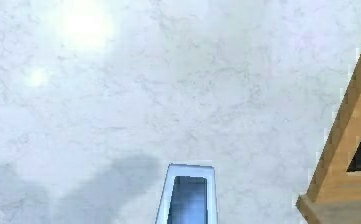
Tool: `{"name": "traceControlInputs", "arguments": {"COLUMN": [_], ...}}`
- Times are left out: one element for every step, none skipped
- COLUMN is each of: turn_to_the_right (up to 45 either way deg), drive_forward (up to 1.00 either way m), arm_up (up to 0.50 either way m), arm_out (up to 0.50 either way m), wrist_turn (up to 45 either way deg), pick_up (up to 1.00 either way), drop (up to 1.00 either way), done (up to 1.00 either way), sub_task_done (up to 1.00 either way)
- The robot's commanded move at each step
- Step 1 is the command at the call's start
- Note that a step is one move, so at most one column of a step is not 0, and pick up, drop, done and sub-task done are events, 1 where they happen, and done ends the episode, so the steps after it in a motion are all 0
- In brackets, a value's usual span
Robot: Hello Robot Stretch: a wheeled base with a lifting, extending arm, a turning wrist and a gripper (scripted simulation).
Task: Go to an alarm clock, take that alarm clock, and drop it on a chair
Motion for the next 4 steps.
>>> {"name": "traceControlInputs", "arguments": {"turn_to_the_right": [45.0, 6.0, -45.0, -45.0], "drive_forward": [0.0, 0.0, 0.0, 0.0], "arm_up": [0.0, 0.0, 0.0, 0.0], "arm_out": [0.0, 0.0, 0.0, 0.0], "wrist_turn": [0.0, 0.0, 0.0, 0.0], "pick_up": [0.0, 0.0, 0.0, 0.0], "drop": [0.0, 0.0, 0.0, 0.0], "done": [0.0, 0.0, 0.0, 0.0], "sub_task_done": [0.0, 0.0, 0.0, 0.0]}}
